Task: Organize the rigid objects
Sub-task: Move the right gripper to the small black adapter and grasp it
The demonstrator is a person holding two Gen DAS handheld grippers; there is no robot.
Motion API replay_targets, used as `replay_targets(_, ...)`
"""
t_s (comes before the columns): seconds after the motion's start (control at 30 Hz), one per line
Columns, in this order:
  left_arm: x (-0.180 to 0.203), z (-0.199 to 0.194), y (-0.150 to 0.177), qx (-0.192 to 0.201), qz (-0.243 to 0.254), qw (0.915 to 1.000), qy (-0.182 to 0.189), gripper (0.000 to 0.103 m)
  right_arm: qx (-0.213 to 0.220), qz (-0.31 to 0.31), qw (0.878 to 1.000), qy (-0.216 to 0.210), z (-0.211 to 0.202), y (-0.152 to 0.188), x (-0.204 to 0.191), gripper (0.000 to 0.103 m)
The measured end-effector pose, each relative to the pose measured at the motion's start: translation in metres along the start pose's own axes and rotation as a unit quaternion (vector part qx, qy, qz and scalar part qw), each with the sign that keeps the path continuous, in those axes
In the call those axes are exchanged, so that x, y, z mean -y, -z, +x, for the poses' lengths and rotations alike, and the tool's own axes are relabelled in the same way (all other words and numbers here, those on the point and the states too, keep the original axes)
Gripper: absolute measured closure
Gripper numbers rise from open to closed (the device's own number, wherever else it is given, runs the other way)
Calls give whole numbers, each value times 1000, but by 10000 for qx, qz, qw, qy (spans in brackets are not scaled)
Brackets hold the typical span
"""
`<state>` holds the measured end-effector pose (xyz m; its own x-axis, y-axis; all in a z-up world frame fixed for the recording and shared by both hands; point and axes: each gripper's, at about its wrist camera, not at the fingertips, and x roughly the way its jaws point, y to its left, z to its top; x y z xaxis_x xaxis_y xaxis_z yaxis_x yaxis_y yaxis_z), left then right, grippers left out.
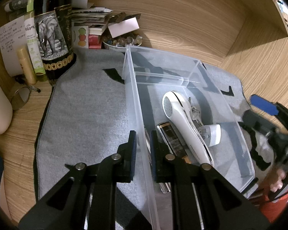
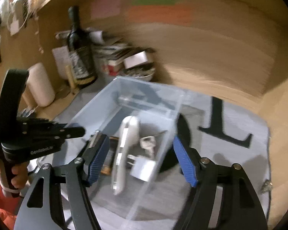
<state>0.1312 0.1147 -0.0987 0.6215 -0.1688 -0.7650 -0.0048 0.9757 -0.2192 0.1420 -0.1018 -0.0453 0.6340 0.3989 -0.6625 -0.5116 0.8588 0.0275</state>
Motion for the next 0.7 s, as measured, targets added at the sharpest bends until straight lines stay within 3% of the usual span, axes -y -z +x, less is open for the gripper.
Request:
replay_targets(0.37, 0, 0, 0, 2, 8, 10000, -7, 91, 114, 825, 9927, 878, -36, 30, 65, 26)
replay_targets(0.57, 0, 0, 0, 5, 10, 10000, -9, 91, -479, 902, 9887, 1094, -24, 63, 75, 26)
replay_targets(0.7, -1, 0, 0, 3, 0, 10000, 0, 91, -898, 853, 9873, 995, -15, 86, 72, 26)
